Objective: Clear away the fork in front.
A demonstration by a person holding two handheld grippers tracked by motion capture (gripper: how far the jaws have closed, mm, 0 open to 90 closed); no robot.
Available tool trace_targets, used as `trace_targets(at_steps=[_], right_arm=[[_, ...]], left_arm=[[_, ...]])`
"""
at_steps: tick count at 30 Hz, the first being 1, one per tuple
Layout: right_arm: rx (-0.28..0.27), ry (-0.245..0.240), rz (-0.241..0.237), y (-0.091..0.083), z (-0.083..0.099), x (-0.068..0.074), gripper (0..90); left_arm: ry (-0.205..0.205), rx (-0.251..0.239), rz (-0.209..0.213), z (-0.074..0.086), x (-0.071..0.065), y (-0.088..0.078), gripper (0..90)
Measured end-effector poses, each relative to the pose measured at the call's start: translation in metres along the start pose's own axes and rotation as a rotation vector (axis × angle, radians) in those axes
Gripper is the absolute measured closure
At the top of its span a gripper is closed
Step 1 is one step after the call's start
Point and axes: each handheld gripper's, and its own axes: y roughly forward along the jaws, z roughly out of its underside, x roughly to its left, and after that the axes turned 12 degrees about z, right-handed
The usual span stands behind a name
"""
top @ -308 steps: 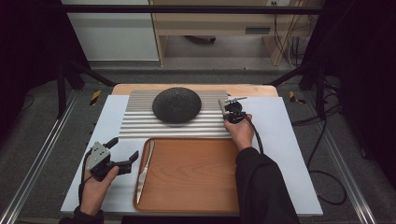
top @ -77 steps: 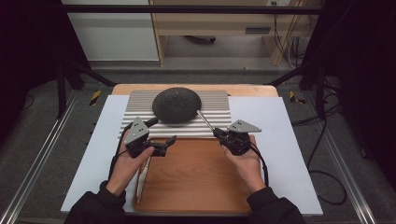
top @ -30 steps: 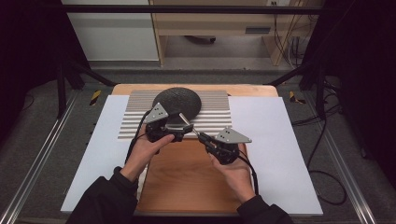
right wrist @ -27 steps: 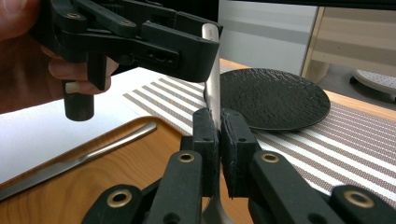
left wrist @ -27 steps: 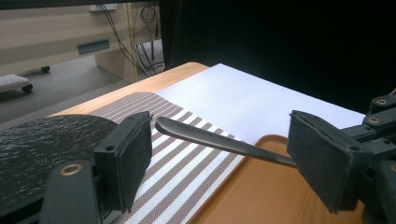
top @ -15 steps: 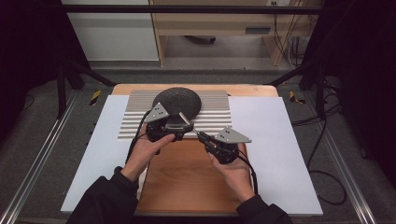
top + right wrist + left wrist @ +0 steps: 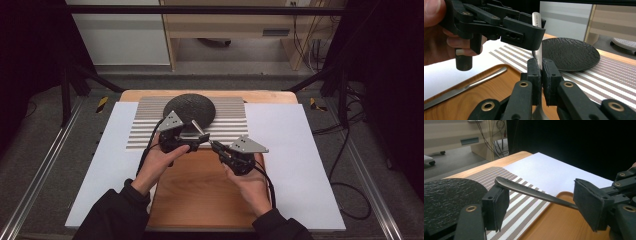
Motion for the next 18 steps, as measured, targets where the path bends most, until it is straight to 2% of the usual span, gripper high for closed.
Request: trace_targets(at_steps=[8, 18], right_arm=[[-0.003, 0.004, 0.000, 0.0010, -0.0004, 0.0014, 85.2], [-0.003, 0.008, 0.000, 0.0023, -0.0008, 0.0021, 85.2]], left_arm=[[-0.012, -0.002, -0.005, -0.0005, -0.0030, 0.0027, 35.7], [-0.008, -0.008, -0.009, -0.0016, -0.0065, 0.0044, 41.7]])
